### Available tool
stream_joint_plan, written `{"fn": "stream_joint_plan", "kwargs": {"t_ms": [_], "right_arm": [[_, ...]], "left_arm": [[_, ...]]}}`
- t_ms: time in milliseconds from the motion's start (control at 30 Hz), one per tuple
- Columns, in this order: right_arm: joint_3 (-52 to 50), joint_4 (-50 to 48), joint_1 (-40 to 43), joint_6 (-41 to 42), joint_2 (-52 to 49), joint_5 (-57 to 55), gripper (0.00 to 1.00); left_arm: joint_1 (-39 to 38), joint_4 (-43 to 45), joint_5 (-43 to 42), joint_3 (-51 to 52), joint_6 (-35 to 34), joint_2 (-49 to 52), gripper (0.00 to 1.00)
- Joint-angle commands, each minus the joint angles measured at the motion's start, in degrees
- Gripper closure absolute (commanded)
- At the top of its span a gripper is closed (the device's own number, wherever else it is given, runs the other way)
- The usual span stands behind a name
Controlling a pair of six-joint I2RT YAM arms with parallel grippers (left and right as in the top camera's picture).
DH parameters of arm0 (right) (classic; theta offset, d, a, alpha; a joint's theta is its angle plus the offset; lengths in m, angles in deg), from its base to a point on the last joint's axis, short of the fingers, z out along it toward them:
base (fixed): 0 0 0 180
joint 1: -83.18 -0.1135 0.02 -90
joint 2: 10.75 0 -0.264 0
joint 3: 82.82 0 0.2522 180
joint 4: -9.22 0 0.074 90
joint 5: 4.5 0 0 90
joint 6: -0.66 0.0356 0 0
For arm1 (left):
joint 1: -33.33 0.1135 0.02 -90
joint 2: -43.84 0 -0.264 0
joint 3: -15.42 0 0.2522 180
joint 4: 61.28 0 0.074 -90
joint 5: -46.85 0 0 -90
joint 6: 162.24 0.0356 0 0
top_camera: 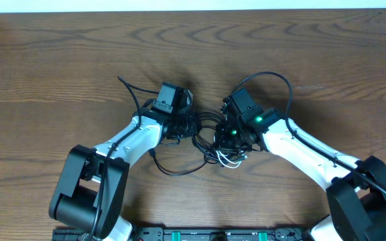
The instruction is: Untangle cables
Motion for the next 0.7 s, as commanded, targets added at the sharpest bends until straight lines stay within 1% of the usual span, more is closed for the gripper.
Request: {"fn": "stream_joint_plan", "kwargs": {"t_ms": [0, 67, 100, 167, 233, 267, 300, 333, 367, 400, 467, 600, 667], "right_arm": [[0.3, 0.1, 0.5, -7.1, 6.6, -0.4, 0.99], [0.3, 0.4, 1.0, -11.0, 12.2, 0.4, 0.99], [0.3, -0.4, 1.2, -15.1, 19.5, 1.2, 0.99], [0.3, -1.5, 1.2, -18.1, 25.8, 1.0, 0.99], [0.3, -2.7, 1.2, -19.5, 31.1, -0.7, 0.99], [0.3, -3.2, 1.2, -19.7, 34.3, -2.9, 0.99], [0.3, -3.3, 1.2, -19.7, 36.3, -4.7, 0.99], [0.3, -3.3, 1.2, -19.9, 37.7, -6.1, 0.99], [0.3, -3.1, 1.2, -20.0, 39.0, -7.5, 0.99], [0.3, -3.0, 1.2, -20.1, 39.8, -8.4, 0.99], [0.3, -2.9, 1.2, -20.1, 40.9, -10.2, 0.99], [0.3, -2.8, 1.2, -20.0, 40.1, -11.0, 0.99], [0.3, -2.8, 1.2, -20.0, 39.4, -11.9, 0.99]], "left_arm": [[0.0, -0.2, 0.5, -0.2, 0.5, -0.3, 0.92], [0.0, -0.2, 0.5, -0.2, 0.5, -0.3, 0.92], [0.0, -0.2, 0.5, -0.2, 0.5, -0.3, 0.92], [0.0, -0.2, 0.5, -0.2, 0.5, -0.3, 0.92], [0.0, -0.2, 0.5, -0.2, 0.5, -0.3, 0.9], [0.0, -0.2, 0.5, -0.2, 0.5, -0.3, 0.72], [0.0, -0.2, 0.5, -0.2, 0.2, -0.3, 0.59], [0.0, -0.2, 0.4, -0.2, 0.0, -0.3, 0.43], [0.1, -0.2, 0.2, -0.3, -0.4, -0.4, 0.33], [0.2, -0.2, -0.4, -0.4, -0.5, -0.5, 0.27], [1.2, -0.2, -4.7, -0.9, -0.6, -1.3, 0.24], [3.4, -0.2, -11.9, -1.2, -0.5, -3.8, 0.24], [4.5, -0.2, -15.0, -1.2, 0.7, -5.5, 0.24]]}}
